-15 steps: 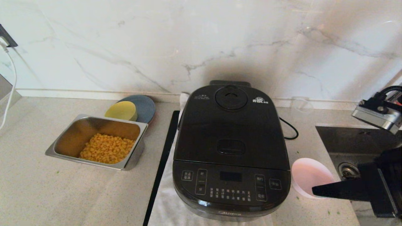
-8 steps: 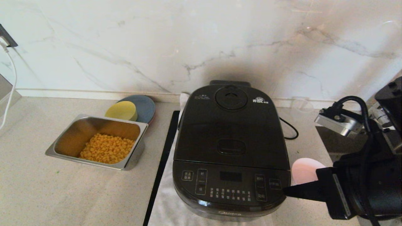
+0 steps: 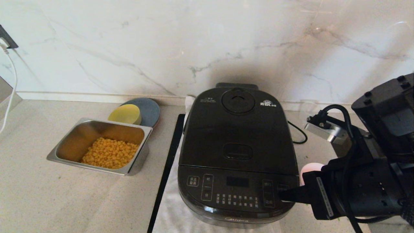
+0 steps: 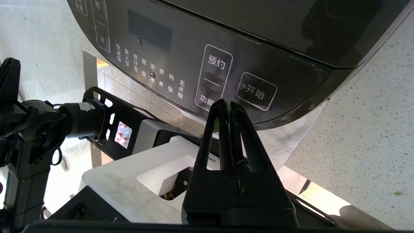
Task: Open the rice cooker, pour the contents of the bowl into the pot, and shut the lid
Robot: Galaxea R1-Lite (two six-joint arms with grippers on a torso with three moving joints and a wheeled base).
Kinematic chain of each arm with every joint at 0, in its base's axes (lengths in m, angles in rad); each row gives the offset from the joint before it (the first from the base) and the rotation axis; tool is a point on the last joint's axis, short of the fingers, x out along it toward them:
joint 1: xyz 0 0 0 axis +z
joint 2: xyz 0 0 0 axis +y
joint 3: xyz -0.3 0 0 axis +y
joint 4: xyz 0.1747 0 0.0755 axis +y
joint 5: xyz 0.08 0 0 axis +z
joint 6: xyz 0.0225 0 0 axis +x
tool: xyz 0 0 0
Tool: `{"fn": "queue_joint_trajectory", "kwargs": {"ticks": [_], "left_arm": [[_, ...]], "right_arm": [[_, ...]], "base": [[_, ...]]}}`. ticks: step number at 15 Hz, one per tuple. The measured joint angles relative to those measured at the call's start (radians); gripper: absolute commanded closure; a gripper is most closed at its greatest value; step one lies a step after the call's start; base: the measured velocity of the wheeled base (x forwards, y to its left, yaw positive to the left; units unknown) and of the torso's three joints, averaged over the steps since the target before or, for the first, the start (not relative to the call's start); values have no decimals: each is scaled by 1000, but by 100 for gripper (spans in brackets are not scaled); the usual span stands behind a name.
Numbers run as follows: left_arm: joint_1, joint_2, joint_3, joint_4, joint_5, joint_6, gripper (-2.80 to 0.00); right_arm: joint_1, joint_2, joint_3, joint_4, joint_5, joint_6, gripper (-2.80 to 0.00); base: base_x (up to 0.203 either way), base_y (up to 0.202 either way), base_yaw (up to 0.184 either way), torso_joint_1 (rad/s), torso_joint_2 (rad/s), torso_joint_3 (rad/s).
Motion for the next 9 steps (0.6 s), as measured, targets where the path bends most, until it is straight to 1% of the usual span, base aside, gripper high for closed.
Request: {"fn": "queue_joint_trajectory", "kwargs": {"ticks": [9], "left_arm": [[0,0,0,0,0,0,0]], "right_arm": [[0,10,-5,0,6,5,0]], "base": [[0,0,0,0,0,0]]}}
